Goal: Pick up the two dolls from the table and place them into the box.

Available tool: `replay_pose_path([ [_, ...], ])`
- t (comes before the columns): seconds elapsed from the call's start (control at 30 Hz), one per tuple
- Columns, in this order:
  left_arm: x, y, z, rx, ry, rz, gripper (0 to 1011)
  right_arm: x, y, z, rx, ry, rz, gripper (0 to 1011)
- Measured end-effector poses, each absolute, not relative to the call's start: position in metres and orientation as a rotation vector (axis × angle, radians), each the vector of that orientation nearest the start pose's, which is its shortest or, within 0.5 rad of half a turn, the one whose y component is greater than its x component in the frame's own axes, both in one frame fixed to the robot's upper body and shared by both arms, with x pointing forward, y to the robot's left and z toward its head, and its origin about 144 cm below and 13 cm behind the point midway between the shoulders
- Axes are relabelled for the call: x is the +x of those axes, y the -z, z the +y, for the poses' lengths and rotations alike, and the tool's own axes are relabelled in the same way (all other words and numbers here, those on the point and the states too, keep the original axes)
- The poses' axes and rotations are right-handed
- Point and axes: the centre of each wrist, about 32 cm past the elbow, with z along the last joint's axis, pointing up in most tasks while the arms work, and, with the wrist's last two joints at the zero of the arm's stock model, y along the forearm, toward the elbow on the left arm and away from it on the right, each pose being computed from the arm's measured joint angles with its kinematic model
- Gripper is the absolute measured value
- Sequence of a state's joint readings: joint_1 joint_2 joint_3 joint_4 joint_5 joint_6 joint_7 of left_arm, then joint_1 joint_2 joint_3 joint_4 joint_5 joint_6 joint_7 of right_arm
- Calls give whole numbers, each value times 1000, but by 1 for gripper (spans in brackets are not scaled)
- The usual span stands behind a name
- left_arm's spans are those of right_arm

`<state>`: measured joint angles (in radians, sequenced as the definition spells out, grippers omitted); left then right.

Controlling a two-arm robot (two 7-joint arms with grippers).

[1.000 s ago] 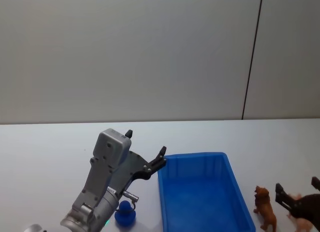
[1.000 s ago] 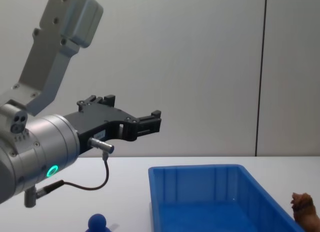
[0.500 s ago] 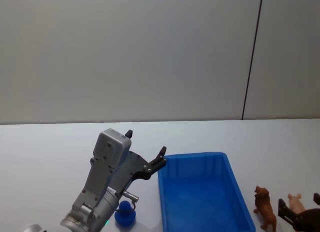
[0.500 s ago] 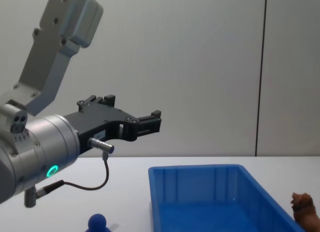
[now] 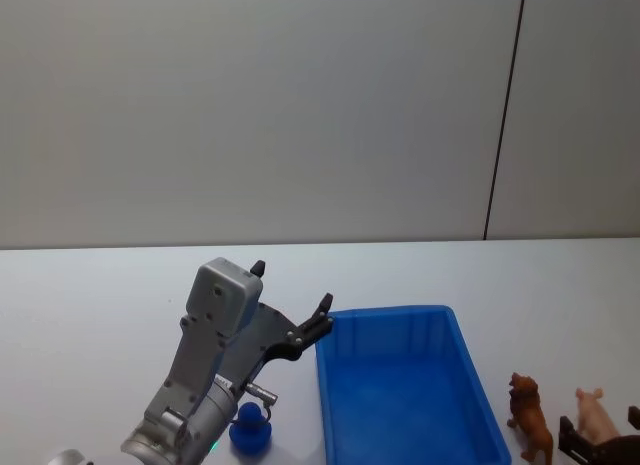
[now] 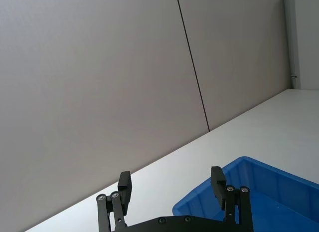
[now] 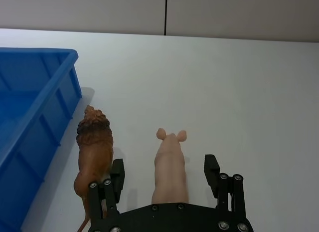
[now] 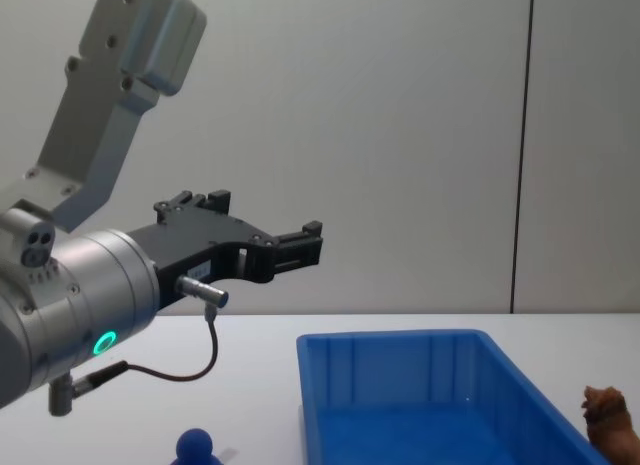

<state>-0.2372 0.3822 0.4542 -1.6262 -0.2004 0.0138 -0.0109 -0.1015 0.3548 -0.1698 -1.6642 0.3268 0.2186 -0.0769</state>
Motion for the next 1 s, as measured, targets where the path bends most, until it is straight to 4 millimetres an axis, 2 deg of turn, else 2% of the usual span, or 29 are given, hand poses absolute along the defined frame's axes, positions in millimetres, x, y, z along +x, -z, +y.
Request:
replay_pose_path([
  [0.17,492,-1204,198,61,-1124,-268,1002,425,-1132,-269,-263,1449,203,927],
  [0.43,492,-1204,198,61,-1124,-268,1002,425,-1129,-270,-272,1458,229,684],
  [0.53,492,-1204,198,61,-1124,-268,1002,425,-1128,-270,-274,1460,235,564],
  [0.57,492,-1204,198,61,-1124,-268,1002,425,-1128,-270,-275,1461,236,564],
  [0.63,492,-1204,198,61,-1124,-268,1001,425,-1128,-270,-275,1463,237,503],
  [0.67,492,-1204,198,61,-1124,-268,1002,425,-1128,-270,-274,1464,237,445],
  [0.8,492,-1204,198,61,-1124,-268,1002,425,-1131,-269,-268,1466,226,374],
  [1.0,492,-1204,198,61,-1124,-268,1002,425,-1140,-267,-244,1463,188,369],
])
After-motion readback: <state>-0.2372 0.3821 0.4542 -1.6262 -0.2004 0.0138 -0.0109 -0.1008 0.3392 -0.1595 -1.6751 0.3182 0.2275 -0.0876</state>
